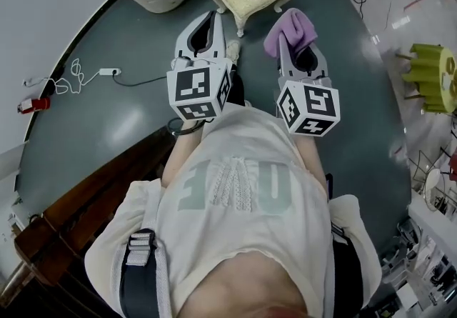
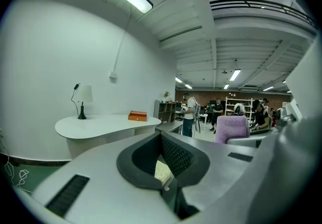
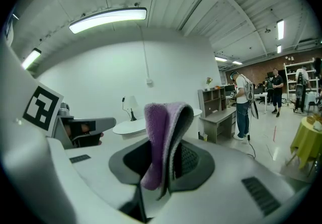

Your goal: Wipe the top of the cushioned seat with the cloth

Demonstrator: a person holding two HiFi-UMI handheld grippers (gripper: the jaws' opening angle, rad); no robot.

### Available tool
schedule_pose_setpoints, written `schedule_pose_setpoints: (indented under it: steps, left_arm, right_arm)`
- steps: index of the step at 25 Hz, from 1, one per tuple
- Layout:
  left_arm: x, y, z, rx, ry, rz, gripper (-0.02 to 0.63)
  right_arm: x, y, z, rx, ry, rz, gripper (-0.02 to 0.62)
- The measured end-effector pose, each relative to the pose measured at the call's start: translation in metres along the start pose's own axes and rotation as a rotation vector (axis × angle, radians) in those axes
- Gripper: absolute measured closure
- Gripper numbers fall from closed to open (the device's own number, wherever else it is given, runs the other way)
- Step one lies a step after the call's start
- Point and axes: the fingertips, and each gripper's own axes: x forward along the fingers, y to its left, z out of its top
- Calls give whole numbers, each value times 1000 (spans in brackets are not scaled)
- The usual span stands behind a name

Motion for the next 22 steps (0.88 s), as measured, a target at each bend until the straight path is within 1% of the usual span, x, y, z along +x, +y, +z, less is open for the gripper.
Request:
schedule_pose_setpoints:
  steps: [7,10,14,16,19,22]
  left_arm:
    - [76,32,18,-16,-16,-39,600]
    - [114,51,33,-9,-14,-58,600]
    - [168,71,51,-18,-23,-112,600]
    - [194,78,61,-21,-36,-143,600]
    - [229,84,78,1,-62,-176,600]
    - [263,93,91,14,-68,-204,600]
  right_arm:
    - [71,-23,12,8,16,-54,502]
    - [107,-30,30,0,16,-87,502]
    - [156,-41,53,-59,38,-141,502]
    - [181,-47,64,-57,37,-150,502]
    - [217,-59,85,-49,24,-169,502]
    - [252,-64,104,-48,21,-179,502]
